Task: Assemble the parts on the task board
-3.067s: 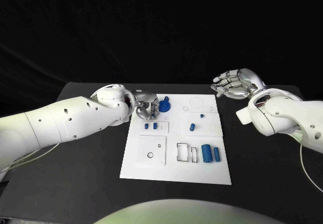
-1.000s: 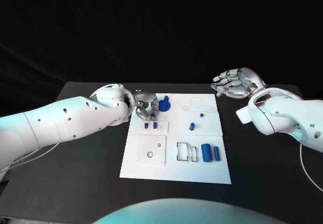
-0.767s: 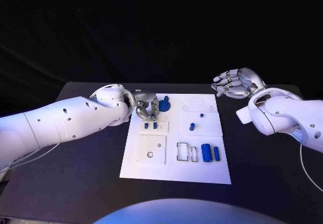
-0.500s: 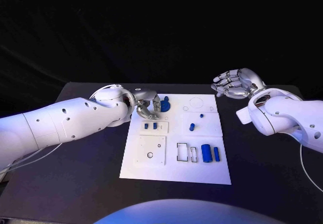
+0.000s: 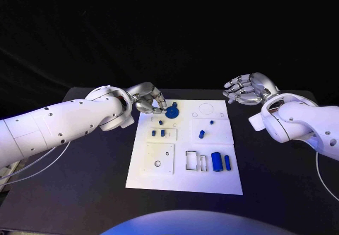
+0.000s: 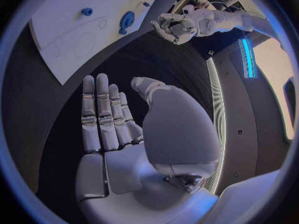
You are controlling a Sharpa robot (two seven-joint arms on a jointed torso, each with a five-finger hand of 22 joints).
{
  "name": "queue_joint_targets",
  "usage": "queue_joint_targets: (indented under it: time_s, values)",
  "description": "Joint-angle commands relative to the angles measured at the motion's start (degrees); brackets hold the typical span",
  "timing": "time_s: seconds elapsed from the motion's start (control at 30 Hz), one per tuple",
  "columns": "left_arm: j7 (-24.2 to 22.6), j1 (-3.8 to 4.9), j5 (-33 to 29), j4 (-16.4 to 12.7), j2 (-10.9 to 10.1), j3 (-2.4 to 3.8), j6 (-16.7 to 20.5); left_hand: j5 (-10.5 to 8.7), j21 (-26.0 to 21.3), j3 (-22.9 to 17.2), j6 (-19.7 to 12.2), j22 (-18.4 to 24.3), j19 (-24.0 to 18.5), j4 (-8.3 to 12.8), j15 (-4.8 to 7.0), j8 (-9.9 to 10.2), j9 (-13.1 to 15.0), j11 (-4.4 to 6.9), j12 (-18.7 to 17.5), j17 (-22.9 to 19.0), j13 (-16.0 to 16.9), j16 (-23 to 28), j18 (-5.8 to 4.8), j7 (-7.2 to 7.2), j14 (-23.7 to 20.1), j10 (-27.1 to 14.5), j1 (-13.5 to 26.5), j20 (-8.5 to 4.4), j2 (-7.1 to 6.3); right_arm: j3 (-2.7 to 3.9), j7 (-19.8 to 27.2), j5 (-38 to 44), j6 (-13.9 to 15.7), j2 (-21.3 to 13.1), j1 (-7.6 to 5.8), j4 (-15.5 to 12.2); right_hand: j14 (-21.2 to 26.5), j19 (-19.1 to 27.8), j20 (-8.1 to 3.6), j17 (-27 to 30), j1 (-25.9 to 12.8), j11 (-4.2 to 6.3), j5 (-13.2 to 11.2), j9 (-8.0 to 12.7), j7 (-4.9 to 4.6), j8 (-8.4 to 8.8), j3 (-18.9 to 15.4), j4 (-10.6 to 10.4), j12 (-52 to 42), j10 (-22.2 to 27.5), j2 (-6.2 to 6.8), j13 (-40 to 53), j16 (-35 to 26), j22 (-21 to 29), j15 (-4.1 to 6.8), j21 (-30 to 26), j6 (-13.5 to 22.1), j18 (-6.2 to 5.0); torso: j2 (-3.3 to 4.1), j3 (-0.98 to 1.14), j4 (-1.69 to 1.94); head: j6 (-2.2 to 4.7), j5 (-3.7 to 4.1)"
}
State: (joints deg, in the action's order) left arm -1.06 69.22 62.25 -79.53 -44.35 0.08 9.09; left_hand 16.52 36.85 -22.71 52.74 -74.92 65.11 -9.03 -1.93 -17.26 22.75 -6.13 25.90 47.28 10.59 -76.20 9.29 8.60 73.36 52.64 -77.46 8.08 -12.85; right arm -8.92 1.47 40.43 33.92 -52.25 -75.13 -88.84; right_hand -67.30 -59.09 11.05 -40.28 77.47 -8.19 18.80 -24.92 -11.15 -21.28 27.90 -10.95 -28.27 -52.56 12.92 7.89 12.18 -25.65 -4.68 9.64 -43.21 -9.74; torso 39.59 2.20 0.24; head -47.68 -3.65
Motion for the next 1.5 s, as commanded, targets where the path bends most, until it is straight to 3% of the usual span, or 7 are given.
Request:
queue_joint_targets:
  time_s: [0.03, 0.23, 0.43, 0.47, 0.53, 0.77, 1.5]
  values:
    - [-4.61, 0.19, -22.49, -0.29, -0.98, 0.13, 4.42, -0.27, -5.62, -0.29, 0.17, 0.64, -2.63, -0.53, 0.10, 0.20, 0.07, 0.12, 0.47, -6.89, 0.01, 3.59, 1.10, 0.08, -3.46, 0.64, -0.30, -0.06, 0.82, 0.01, -0.76, 6.19, -6.40, 0.08, 0.02, 0.29, -2.56, -1.97, -0.90, -0.48, 0.90, 0.62, -1.27, 0.47, -0.13, -0.27, 0.75, 1.38, 1.00, -1.67, 0.15, -0.75, 1.05, -0.87, 0.89, 1.66, -1.78, -0.77, -0.09, -0.01, 0.03, 0.19, -0.02]
    - [-9.40, 0.23, -40.58, -1.49, -3.63, 0.11, 3.56, -0.07, -7.83, -1.47, -0.31, 2.10, -2.83, -0.59, 0.64, 0.07, 0.40, 0.82, 1.95, -14.00, 0.16, 8.16, 1.21, -0.04, -6.33, 3.31, -1.57, -0.49, 2.25, 0.01, -3.34, 19.40, -16.92, 0.35, 0.02, 1.05, -12.78, -8.06, -4.46, -4.42, 1.12, 2.60, -2.91, 2.71, 1.60, 1.94, 1.28, 5.13, 7.37, -8.28, 0.26, -3.55, 6.95, -7.49, 3.90, 10.59, -6.87, -0.52, 0.02, -0.14, 0.07, 0.87, 0.24]
    - [-12.54, 0.04, -48.94, -3.41, -5.63, -0.11, 2.01, 0.10, -8.58, -1.92, -0.01, 2.61, -2.77, -0.47, 0.84, -0.37, 0.71, 1.06, 2.07, -16.53, 0.02, 9.83, 1.19, -0.23, -7.27, 3.90, -2.00, -0.74, 2.74, 0.01, -6.44, 33.81, -22.87, 0.79, 0.32, 0.85, -18.09, -10.58, -5.61, -10.25, -0.72, 3.51, -4.64, 3.80, 2.50, 3.62, 1.92, 6.02, 12.92, -12.21, 1.15, -3.80, 15.52, -12.99, 5.00, 16.92, -9.79, -0.53, 0.04, -0.18, -0.04, 1.63, 1.57]
    - [-13.13, -0.01, -50.35, -3.84, -6.00, -0.16, 1.79, 0.10, -8.63, -1.93, -0.01, 2.64, -2.77, -0.49, 0.85, -0.39, 0.73, 1.06, 2.07, -16.60, 0.01, 9.91, 1.19, -0.22, -7.30, 3.91, -1.98, -0.75, 2.75, 0.01, -7.10, 36.82, -23.33, 0.89, 0.44, 0.68, -19.13, -11.21, -5.72, -14.90, -1.22, 3.66, -4.75, 3.91, 2.59, 3.92, 2.10, 6.01, 14.11, -12.55, 1.65, -3.74, 23.02, -14.18, 5.03, 18.25, -10.18, -0.52, 0.06, -0.14, -0.09, 1.84, 2.07]
    - [-14.11, -0.10, -52.42, -4.61, -6.68, -0.24, 1.60, 0.10, -8.70, -1.94, -0.02, 2.68, -2.77, -0.51, 0.85, -0.41, 0.75, 1.05, 2.05, -16.64, -0.01, 9.98, 1.18, -0.22, -7.31, 3.92, -1.96, -0.76, 2.78, 0.01, -8.23, 41.79, -23.64, 1.04, 0.66, 0.30, -19.78, -11.59, -5.77, -21.81, -1.97, 3.52, -4.87, 3.98, 2.60, 4.30, 2.31, 5.95, 15.95, -12.63, 2.30, -3.63, 34.33, -16.10, 4.96, 20.18, -10.76, -0.49, 0.08, -0.17, -0.12, 2.26, 3.43]
    - [-15.58, -0.29, -55.47, -6.33, -8.35, -0.38, 1.86, 0.27, -9.08, -2.07, -0.27, 2.95, -2.69, -0.49, 0.87, -0.43, 0.84, 1.05, 1.93, -16.90, -0.15, 10.36, 1.15, -0.20, -7.35, 3.86, -2.01, -0.82, 2.95, 0.01, -11.32, 51.27, -23.81, 1.67, 1.27, -0.75, -20.73, -16.34, -5.32, -34.12, -2.66, 3.00, -5.48, 4.09, 2.53, 5.61, 1.04, 6.15, 19.99, -11.24, 2.93, -3.26, 56.37, -33.11, 4.45, 39.89, -11.09, 2.07, 0.13, -0.06, -0.06, 3.65, 5.10]
    - [-16.00, -0.33, -56.13, -7.41, -9.76, -0.46, 2.04, 0.52, -9.47, -1.92, -0.49, 3.21, -2.62, -0.50, 0.79, -0.48, 0.94, 0.92, 1.73, -17.14, -0.32, 10.71, 1.10, -0.10, -7.38, 3.58, -1.78, -0.82, 2.68, -0.04, -15.90, 58.76, -21.83, 5.72, 3.29, 0.57, -20.81, -17.76, -4.88, -37.01, -0.98, 2.89, -5.73, 4.11, 2.47, 6.00, 0.99, 5.90, 20.19, -11.80, 1.77, -2.81, 62.97, -40.78, 4.26, 48.35, -12.71, 3.08, 0.23, 0.04, 0.04, 2.19, 5.01]
